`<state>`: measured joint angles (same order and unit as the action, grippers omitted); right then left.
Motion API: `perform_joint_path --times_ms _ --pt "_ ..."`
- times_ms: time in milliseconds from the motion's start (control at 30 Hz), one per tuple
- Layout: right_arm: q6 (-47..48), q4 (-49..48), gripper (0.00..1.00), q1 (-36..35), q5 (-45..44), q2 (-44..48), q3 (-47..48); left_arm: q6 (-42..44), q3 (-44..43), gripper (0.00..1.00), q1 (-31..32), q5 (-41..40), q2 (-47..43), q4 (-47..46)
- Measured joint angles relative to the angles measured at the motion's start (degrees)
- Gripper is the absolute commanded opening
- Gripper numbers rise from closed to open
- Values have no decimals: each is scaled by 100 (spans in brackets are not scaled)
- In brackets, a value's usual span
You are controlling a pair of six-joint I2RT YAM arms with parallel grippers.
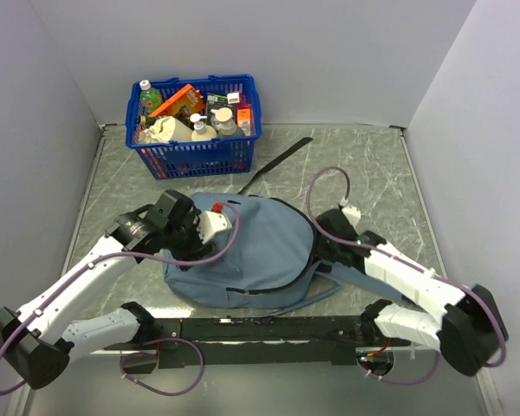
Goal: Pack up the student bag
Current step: Adjust the student bag at the center of the board.
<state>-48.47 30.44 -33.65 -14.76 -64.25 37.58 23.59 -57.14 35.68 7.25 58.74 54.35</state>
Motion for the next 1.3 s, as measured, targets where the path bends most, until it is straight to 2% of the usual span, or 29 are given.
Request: perform_joint_path --times_ms 133,233,267,300,467,633,767,867,1000,1033,1067,1133,1233,1300 --pt "-415 184 0 -514 -85 579 -463 433 96 77 407 549 -184 175" --pt "-776 459 0 -1106 -175 763 -588 629 413 68 824 529 -433 203" --pt "-887 570 0 -1246 -199 793 -590 651 525 59 931 496 -461 197" --pt "-975 656 0 -1346 -234 820 -590 671 667 55 1054 407 -448 160" --pt "-1362 990 0 -1578 -391 970 -588 439 1014 42 1224 -433 155 -374" --pt "-1735 1314 0 -1773 -498 1375 -588 195 503 41 1121 -1268 1204 -1001" --pt "-2035 1499 0 -2013 -608 1672 -623 195 76 41 964 -1600 1886 -1598" --pt "-2208 1547 0 -2291 -645 1716 -675 114 -291 42 833 -1556 2232 -1777" --pt "-2262 1578 0 -2653 -649 1388 -601 70 -341 42 542 -1213 2037 -1974" --pt "-2236 1587 4 -2739 -629 1209 -490 70 -352 44 411 -1106 1902 -1980" --pt "-2205 1587 20 -2800 -603 1086 -396 81 -376 47 282 -1021 1779 -1978" --pt "-2087 1589 42 -2983 -535 802 -96 111 -417 52 -81 -741 1381 -2015" --pt "-1888 1593 49 -3447 -337 511 426 225 -382 59 -422 -356 605 -1971" --pt "-1722 1628 55 -3786 -221 485 726 297 -317 59 -457 -74 63 -1888"
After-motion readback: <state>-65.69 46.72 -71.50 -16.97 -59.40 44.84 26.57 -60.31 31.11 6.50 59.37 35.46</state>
